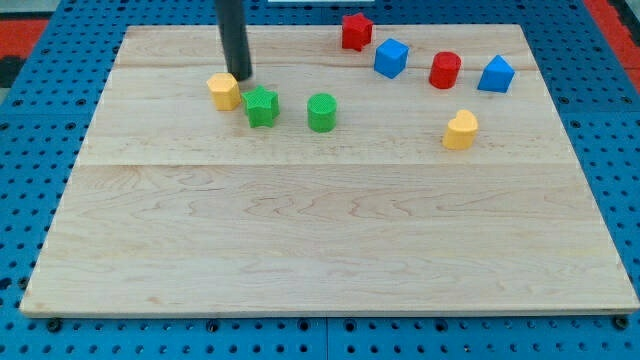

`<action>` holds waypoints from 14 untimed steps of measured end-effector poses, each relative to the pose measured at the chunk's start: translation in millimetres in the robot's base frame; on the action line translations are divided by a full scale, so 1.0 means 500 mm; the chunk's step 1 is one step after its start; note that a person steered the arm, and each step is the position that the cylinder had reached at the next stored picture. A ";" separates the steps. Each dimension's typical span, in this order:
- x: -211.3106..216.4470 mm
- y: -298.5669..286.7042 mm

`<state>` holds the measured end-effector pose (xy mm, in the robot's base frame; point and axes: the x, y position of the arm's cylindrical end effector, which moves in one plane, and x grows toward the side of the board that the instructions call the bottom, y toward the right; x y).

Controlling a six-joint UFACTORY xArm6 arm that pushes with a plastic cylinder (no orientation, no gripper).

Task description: Move the yellow heart closer to the green circle

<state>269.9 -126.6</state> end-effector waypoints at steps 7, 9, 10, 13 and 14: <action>0.207 0.718; 0.233 0.498; 0.204 0.563; 0.188 0.292; 0.185 0.361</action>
<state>362.2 53.8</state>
